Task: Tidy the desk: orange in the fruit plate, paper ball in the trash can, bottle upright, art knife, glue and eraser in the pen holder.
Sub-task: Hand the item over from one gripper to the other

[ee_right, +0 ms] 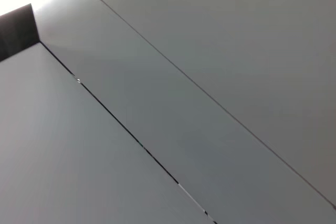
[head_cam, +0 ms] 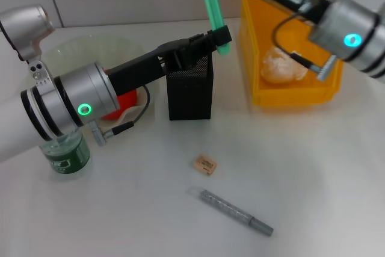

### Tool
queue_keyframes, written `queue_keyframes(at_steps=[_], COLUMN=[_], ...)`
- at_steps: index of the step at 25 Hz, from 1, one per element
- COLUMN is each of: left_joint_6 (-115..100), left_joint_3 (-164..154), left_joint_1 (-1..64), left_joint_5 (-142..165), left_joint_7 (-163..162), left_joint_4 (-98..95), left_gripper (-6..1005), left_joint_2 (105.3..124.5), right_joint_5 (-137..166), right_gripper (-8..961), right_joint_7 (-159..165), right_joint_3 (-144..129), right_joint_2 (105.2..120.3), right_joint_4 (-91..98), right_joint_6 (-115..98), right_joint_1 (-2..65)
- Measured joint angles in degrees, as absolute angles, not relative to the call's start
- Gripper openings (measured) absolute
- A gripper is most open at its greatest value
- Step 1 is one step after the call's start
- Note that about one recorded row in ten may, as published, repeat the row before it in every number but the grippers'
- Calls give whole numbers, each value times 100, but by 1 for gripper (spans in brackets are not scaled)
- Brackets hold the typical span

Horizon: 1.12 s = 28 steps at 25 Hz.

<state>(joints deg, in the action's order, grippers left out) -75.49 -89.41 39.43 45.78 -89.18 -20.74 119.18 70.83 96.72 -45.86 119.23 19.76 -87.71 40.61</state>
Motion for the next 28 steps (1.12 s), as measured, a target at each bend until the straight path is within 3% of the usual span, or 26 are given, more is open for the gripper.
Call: queue_keyframes(at_steps=[2,7,15,19,28], left_joint_6=[-7576,-7666,-8091,-8074,-8023], left_joint_3=[-8941,-8943,-9480,-9879,-10084], left_joint_1=[3922,3832,3631,3401,3177], left_joint_5=[4582,4794,4885,4854,4891], left_joint_7=[-8814,-8403,-6950,-6405,-5876], left_joint_4=[-2087,-2194,-2366,-2680,-2744], left_gripper=[95,95,96,95,95], left_joint_2=[11917,11901,11914,11915,11918], right_joint_5=[7083,7121,8287,8686,8928], right_gripper=[741,751,752,753,752], right_joint_7=[9741,9937,9298,8913,8130], right_joint_3=[-4586,-4604,-4607,-4471,-4105], right_joint_2=[11918,11795,11013,11039,11391], right_joint_4=[2114,2825,4152,4565,4744], right_joint_6=[-8866,-9407,-11290,-11372,-11431], right_joint_1=[3936,3307,2400,2128,1952])
